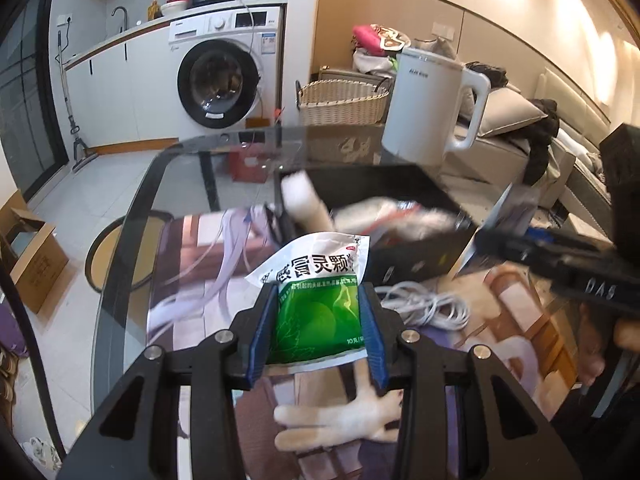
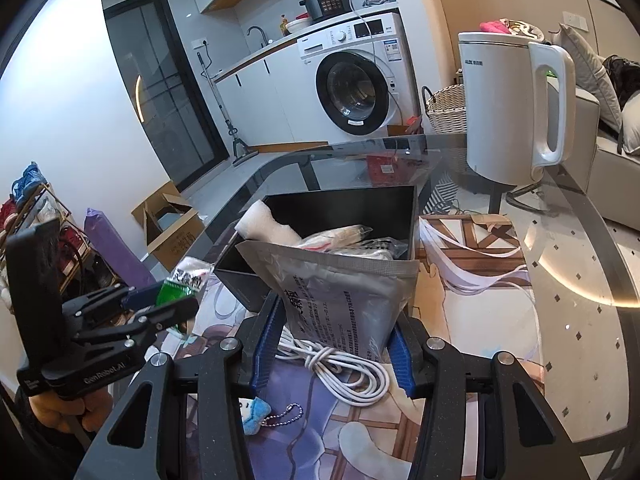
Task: Organize soft objects
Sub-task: 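Carry the sachet with the left gripper over the black box, then open the left gripper to drop the sachet into the box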
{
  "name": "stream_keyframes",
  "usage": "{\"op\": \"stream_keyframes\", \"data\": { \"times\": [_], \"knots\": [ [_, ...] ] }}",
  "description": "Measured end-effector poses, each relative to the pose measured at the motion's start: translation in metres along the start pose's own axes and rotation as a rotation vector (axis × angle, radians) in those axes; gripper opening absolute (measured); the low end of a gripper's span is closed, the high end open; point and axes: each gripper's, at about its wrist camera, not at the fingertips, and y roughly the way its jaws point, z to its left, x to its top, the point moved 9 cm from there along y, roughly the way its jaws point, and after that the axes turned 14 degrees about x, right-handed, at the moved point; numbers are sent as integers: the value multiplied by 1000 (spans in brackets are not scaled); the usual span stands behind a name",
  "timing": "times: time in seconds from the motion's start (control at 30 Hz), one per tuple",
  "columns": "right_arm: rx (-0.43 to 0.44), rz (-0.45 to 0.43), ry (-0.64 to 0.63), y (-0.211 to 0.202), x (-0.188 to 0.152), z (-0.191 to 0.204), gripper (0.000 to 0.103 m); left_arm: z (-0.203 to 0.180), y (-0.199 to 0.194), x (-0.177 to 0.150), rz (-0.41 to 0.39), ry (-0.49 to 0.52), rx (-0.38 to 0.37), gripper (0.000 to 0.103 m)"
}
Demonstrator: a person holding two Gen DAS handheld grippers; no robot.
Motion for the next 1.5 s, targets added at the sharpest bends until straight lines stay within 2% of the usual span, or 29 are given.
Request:
{"op": "stream_keyframes", "data": {
  "times": [0.2,0.43,0.97,1.13,1.23,1.27,1.3,1.37,1.4,1.43,1.5],
  "knots": [
    [22,14,0,5,17,5,49,-9,4,31,-25,2,1,39],
    [17,32,16,18,37,-3,49,-22,21,53,-28,-7,-7,39],
    [-34,74,18,41,50,-24,49,-44,58,57,-14,66,-3,40],
    [-39,63,-3,36,50,-18,49,-44,57,56,-5,64,-4,54],
    [-41,60,-17,33,49,-18,50,-47,53,53,0,66,-21,72],
    [-45,53,-20,30,48,-18,53,-46,49,52,-7,59,-10,89],
    [-45,48,-23,27,48,-19,54,-43,47,52,-17,56,11,103],
    [-45,46,-30,22,47,-20,55,-41,41,53,-45,51,32,103],
    [-46,39,-30,18,46,-21,61,-40,39,53,-46,47,27,103],
    [-46,34,-29,16,46,-22,72,-39,36,52,-44,40,23,103],
    [-46,11,-33,9,46,-22,82,-36,33,51,-51,28,33,103]
  ]
}}
